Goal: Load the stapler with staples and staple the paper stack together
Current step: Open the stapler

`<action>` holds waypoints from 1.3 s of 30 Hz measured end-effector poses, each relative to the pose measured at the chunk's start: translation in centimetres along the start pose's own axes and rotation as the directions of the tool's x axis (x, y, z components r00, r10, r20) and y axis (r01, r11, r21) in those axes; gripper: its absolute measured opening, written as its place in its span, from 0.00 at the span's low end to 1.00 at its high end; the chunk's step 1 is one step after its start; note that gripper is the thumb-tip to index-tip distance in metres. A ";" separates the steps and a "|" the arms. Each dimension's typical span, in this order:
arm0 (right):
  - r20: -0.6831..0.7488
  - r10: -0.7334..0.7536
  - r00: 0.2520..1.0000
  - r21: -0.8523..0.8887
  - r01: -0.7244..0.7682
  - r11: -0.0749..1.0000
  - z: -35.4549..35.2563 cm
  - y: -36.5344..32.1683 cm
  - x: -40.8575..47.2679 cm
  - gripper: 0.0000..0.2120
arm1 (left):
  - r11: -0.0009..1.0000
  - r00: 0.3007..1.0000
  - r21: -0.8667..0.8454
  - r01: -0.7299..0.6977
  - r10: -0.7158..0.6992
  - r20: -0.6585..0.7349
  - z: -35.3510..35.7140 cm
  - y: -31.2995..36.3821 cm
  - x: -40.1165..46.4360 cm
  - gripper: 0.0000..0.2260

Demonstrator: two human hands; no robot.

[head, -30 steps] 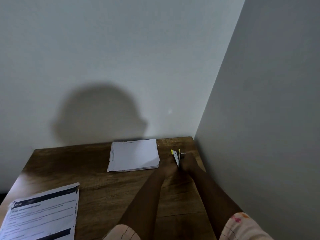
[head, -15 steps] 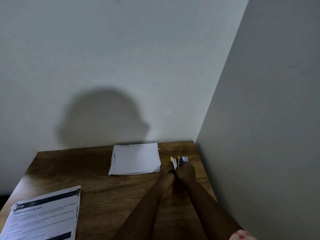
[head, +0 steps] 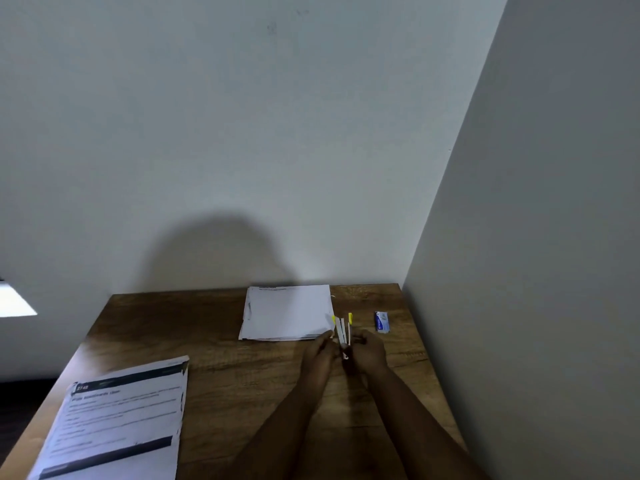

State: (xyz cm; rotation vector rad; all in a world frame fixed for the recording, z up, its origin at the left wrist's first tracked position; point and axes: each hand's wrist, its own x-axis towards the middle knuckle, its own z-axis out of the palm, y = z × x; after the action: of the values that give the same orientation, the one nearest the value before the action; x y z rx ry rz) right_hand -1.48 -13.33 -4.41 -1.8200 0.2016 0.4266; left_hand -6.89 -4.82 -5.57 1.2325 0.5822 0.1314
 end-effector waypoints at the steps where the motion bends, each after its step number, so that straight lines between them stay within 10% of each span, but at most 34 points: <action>1: 0.056 -0.036 0.998 0.017 0.035 0.999 0.1 0.3 -0.6 0.12 | 1.000 0.999 -0.021 0.003 -0.004 -0.039 -0.5 0.0 -0.2 0.11; 25: 0.211 -0.331 0.920 -0.177 0.369 0.913 6.2 1.8 -9.2 0.05 | 0.864 0.967 0.447 -0.231 0.253 0.011 -9.3 -0.4 -5.1 0.08; 39: 0.183 -0.423 0.888 -0.263 0.458 0.849 7.4 1.5 -9.7 0.06 | 0.839 0.937 0.444 -0.314 0.350 0.000 -9.0 -0.2 -5.5 0.10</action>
State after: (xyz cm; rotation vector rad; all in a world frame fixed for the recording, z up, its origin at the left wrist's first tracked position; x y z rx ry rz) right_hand -12.29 -7.46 -3.70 -2.0559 -0.3850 0.2420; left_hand -16.00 0.58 -5.74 1.7747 0.4742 0.3606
